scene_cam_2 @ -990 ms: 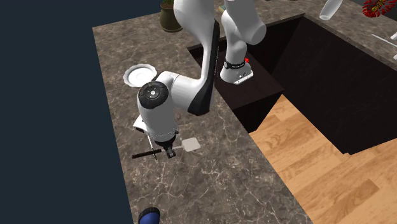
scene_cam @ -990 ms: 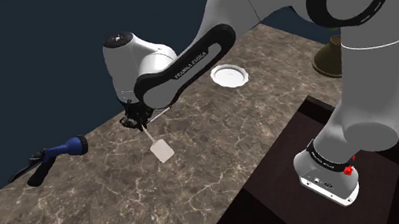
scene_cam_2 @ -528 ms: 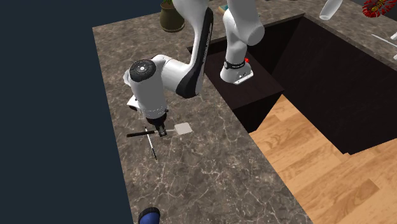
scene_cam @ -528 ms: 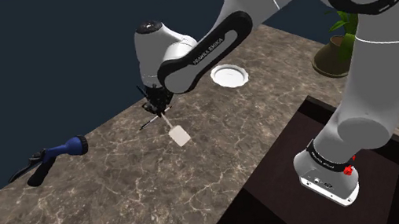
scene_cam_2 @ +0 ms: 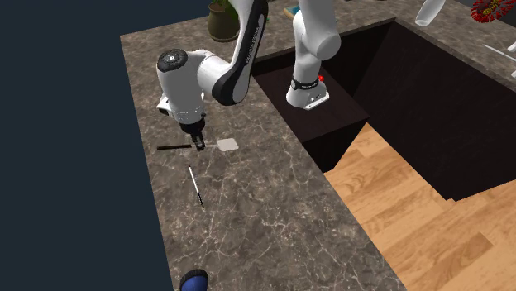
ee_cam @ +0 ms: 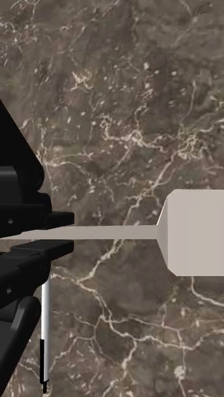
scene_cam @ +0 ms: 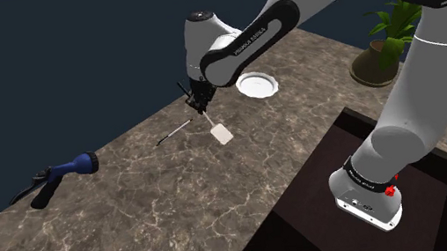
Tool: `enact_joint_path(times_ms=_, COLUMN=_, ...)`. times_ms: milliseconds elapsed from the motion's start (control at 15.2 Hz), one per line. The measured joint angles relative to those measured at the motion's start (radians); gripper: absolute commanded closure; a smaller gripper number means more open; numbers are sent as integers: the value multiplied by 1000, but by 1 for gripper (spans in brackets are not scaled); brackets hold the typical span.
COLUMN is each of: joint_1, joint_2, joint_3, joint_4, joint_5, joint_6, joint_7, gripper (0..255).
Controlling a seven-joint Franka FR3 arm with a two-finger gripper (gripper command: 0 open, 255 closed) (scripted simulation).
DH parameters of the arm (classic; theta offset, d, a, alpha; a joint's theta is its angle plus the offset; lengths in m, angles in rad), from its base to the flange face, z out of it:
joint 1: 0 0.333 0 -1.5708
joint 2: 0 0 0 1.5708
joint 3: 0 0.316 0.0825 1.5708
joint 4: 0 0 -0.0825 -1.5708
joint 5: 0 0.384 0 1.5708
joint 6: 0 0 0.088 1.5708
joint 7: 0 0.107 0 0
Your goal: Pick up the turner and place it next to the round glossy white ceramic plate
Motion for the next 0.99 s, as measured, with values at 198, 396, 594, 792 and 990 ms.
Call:
enact_joint_path(times_ms=198, joint_1=-53, joint_2=-27, joint_3=-15, joint_4=-33, joint_5=26, joint_6=13, joint_7=-84, gripper=255)
enact_joint_path(times_ms=396, joint_1=-108, joint_2=-51, joint_3=-33, joint_4=-61, joint_5=53, joint_6=23, joint_7=-174, gripper=255)
enact_joint_path(times_ms=594, joint_1=-158, joint_2=-59, joint_3=-56, joint_4=-76, joint_5=70, joint_6=33, joint_7=-259, gripper=255)
enact_joint_path(times_ms=792, joint_1=-210, joint_2=-75, joint_3=-79, joint_4=-92, joint_5=93, joint_6=37, joint_7=-350, gripper=255)
enact_joint_path(times_ms=990, joint_1=-222, joint_2=-44, joint_3=-93, joint_4=-88, joint_5=80, joint_6=62, joint_7=-367, gripper=255)
